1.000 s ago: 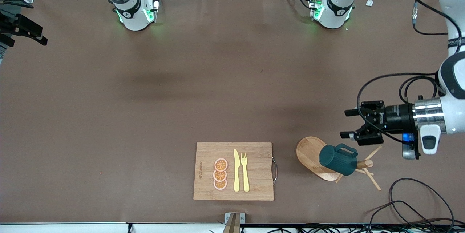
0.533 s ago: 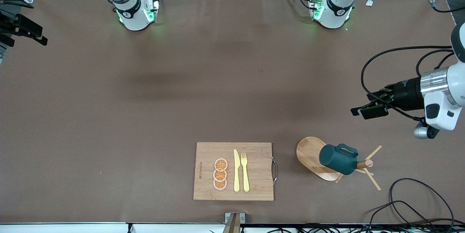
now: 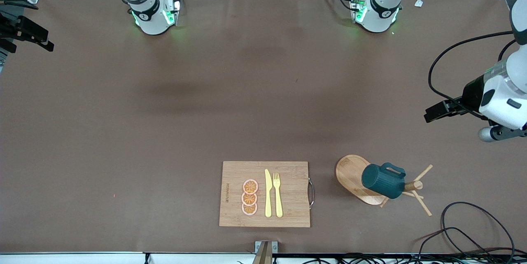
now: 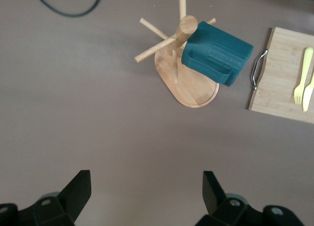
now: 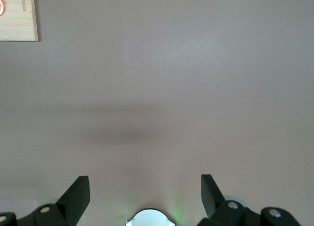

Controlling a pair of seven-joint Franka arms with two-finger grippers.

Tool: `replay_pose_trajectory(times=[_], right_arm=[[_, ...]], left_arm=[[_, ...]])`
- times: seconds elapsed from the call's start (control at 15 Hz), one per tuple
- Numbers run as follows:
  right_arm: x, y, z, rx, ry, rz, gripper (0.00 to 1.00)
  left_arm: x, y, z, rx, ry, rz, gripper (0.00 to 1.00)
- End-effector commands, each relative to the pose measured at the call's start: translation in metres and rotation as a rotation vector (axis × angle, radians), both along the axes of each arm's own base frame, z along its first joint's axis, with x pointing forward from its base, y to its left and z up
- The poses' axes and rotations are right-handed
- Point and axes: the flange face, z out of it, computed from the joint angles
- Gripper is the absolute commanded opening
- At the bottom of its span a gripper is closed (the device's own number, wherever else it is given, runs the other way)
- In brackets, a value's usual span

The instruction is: Pass cup and hang on rack

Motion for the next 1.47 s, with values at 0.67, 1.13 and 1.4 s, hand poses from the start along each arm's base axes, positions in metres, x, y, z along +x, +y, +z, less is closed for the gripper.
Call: replay_pose_trajectory(times=[0.67,1.13,1.4], right_arm=[[-0.008,0.001,0.001,-0.013,-0.005,0.011,1.0],[-0.008,0.005,0.001,-0.013,-0.005,0.02,1.0],[-0.008,0.004,0.001,-0.013,-0.005,0.017,1.0]], left_arm=[[-0.128,0.038,0.044,0.081,0.019,-0.142,1.0],[-0.134,0.032,0.049,0.049,0.027,-0.189,1.0],[-0.139,0.029,0.049,0.046,0.063,-0.218,1.0]])
